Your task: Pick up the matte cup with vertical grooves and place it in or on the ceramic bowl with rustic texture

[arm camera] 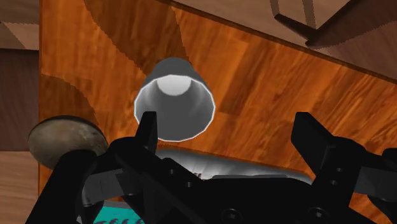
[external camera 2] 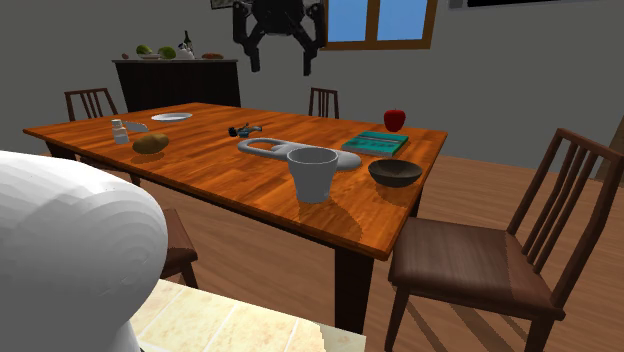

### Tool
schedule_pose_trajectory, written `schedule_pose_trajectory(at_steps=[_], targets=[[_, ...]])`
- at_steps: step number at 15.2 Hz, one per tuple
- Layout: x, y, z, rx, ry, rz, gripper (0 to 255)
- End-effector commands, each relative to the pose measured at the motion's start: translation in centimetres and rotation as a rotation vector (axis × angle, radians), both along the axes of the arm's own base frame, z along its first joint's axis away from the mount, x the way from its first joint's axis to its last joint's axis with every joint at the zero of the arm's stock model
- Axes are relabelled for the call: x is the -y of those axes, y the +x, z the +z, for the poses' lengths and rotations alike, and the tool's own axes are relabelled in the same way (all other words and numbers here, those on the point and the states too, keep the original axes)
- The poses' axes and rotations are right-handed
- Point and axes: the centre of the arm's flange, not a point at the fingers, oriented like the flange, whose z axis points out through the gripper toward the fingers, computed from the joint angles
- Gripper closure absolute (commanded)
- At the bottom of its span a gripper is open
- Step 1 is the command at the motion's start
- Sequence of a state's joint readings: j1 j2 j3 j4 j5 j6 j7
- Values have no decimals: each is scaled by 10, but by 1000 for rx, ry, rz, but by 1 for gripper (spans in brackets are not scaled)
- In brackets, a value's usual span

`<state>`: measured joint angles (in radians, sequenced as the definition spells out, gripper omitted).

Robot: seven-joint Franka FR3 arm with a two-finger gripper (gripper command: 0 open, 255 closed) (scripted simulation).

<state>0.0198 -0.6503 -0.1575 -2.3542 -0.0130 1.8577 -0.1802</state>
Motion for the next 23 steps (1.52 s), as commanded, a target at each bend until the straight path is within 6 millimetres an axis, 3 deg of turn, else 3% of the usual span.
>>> schedule_pose_trajectory(at_steps=[1, 16, 23], targets=[[13, 16, -21, -9, 13, 0, 0], [95, 130, -177, -83, 111, -1, 0], [92, 135, -213, -85, 115, -2, 0]])
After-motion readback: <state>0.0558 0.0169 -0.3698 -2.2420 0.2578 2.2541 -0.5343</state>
